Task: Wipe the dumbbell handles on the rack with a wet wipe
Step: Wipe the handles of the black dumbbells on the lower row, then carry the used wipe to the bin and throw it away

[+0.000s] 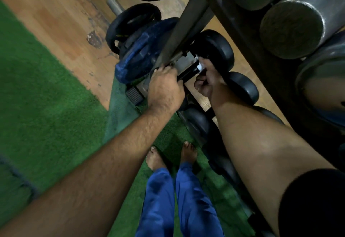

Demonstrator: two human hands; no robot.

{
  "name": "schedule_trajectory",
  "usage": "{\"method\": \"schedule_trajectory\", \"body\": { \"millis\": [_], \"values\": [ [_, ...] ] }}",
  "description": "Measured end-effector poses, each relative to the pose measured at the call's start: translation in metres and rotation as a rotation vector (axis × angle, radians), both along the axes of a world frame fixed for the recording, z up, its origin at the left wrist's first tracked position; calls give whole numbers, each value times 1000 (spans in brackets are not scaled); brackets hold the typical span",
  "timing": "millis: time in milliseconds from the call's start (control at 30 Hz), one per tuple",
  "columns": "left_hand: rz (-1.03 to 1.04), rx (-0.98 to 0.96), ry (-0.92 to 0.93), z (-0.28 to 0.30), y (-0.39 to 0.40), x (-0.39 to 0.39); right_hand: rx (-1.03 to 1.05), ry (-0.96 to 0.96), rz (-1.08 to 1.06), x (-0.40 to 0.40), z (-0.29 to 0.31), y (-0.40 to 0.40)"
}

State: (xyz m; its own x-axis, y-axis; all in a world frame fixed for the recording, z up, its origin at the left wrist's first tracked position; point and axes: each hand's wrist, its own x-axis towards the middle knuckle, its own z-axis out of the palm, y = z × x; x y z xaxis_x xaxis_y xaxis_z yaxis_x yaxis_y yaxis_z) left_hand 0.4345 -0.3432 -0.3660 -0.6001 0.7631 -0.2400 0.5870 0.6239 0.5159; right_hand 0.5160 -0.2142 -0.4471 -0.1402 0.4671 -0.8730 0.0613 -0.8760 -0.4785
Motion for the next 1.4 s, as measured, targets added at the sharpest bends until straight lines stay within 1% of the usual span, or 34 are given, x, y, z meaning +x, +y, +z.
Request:
{"method": "schedule_trajectory", "body": {
  "millis": [67, 133, 233, 300, 367, 400, 500, 533, 667, 733, 800, 867, 967, 1067, 1133, 1200, 1267, 1400],
  "values": [
    [-9, -6, -7, -2, -1, -1, 28, 49, -71, -4, 1, -6],
    [-9, -5, -17, -3, -2, 0, 3, 115, -69, -7, -3, -18],
    [0, 26, -42, -5, -9, -1, -77, 89, 148, -8, 2, -36],
    [-8, 41, -78, -6, -13, -3, -74, -15, 312, -8, 10, -40],
    [-18, 46, -109, -6, -15, -6, -68, -85, 419, -10, 19, -39],
    [-28, 49, -122, -6, -16, -7, -56, -84, 406, -11, 21, -39],
    [-32, 64, -139, -4, -19, -7, -32, -16, 190, -14, 21, -41],
    [-18, 62, -132, -3, -22, -5, -17, -17, 195, -17, 18, -43],
    [-5, 53, -111, -4, -29, 2, -56, -123, 528, -13, 27, -45],
    [-13, 49, -102, -7, -28, 2, -55, -135, 584, -11, 44, -38],
    [-17, 42, -91, -8, -27, 3, 9, -143, 605, -5, 60, -42],
    [-6, 31, -86, -5, -26, 5, 58, -170, 555, 2, 57, -45],
    [27, 20, -100, 5, -29, 7, 66, -175, 452, 10, 55, -46],
    [75, 41, -72, 25, -33, 8, 60, -155, 365, 12, 74, -47],
    [117, 42, -56, 43, -33, 7, 52, -146, 350, 13, 95, -50],
    [153, 22, -124, 62, -33, 5, 33, -94, 354, 11, 118, -54],
    [213, 20, -247, 82, -32, 4, 19, -24, 330, 9, 146, -60],
    [326, 119, -416, 139, -33, 6, 5, 50, 322, 2, 222, -75]
  ]
}}
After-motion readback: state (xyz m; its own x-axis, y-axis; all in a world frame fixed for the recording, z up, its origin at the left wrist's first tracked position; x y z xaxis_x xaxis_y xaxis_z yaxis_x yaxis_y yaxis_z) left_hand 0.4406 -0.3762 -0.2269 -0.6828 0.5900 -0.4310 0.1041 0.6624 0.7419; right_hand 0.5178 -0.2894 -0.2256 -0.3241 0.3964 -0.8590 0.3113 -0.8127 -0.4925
